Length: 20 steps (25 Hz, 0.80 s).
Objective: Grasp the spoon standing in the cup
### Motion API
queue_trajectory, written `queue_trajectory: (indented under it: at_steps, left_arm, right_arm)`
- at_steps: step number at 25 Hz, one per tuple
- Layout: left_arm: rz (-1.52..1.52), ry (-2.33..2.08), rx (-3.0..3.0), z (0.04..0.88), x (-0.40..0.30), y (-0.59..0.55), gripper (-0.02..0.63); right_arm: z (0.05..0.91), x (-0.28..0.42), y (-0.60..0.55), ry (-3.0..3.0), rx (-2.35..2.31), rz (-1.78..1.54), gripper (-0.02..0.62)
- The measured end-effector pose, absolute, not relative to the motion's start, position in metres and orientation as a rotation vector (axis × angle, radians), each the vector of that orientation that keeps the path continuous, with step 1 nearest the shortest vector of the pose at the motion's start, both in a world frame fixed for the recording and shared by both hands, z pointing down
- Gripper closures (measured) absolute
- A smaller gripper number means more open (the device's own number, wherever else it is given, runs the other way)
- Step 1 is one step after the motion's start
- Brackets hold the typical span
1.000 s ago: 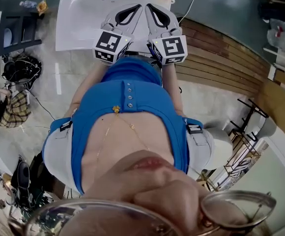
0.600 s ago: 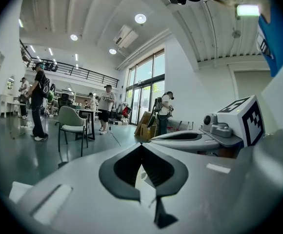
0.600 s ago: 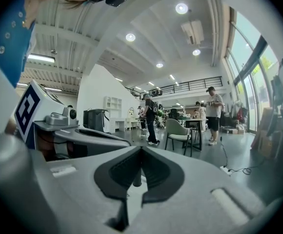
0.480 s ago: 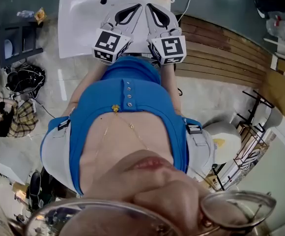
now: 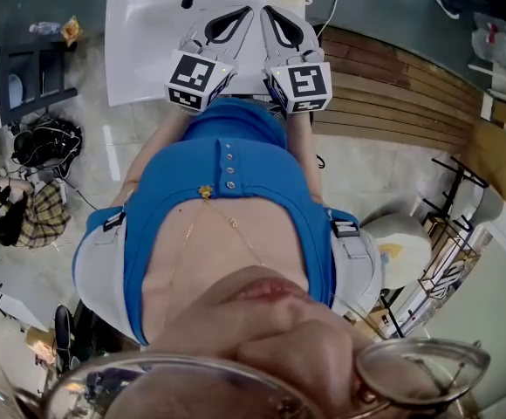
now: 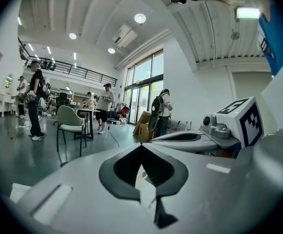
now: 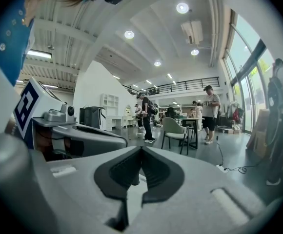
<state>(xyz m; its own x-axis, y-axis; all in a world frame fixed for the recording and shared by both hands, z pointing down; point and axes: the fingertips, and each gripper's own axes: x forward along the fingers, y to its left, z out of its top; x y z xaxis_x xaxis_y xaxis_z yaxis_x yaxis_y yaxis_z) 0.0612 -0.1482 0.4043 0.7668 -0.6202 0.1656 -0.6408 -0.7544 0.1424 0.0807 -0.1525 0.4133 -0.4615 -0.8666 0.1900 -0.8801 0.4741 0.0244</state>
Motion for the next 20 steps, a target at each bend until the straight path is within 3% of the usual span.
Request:
queue_trajectory:
  at_steps: [20]
  left_arm:
    - [0.152, -1.06, 2.742, 0.407, 0.051, -0.152, 0.606]
  right_arm:
    - [0.439, 0.089, -0.173, -2.485, 1.462, 0.123, 0.594]
